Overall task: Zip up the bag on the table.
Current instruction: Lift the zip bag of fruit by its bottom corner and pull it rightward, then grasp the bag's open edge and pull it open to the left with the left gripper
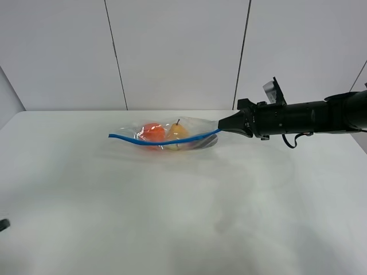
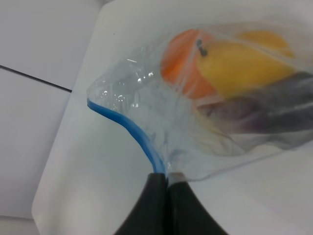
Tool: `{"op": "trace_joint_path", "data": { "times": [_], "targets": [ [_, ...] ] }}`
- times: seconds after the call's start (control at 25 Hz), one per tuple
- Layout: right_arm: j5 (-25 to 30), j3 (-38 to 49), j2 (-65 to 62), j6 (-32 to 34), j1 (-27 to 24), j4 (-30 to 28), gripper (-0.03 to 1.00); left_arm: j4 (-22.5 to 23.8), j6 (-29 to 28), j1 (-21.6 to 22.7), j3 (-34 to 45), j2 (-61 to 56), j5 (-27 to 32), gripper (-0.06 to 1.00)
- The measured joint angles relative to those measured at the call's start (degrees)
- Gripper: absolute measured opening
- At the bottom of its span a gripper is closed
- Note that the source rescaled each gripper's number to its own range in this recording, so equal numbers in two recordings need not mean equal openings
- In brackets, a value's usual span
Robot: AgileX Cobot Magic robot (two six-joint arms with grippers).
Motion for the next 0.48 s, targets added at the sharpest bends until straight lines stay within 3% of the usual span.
{"op": "trace_joint_path", "data": {
  "times": [0.2,0.48],
  "targets": [
    [0.11,0.0,0.0,0.04,0.0,-0.01,0.0,-13.6,14.24,0.0,0.0,11.66,-0.27,0.94],
    [0.11,0.0,0.0,0.23,0.0,-0.12,0.0,-31.93,41.54,0.0,0.02,30.34,-0.07,0.94]
  ]
}}
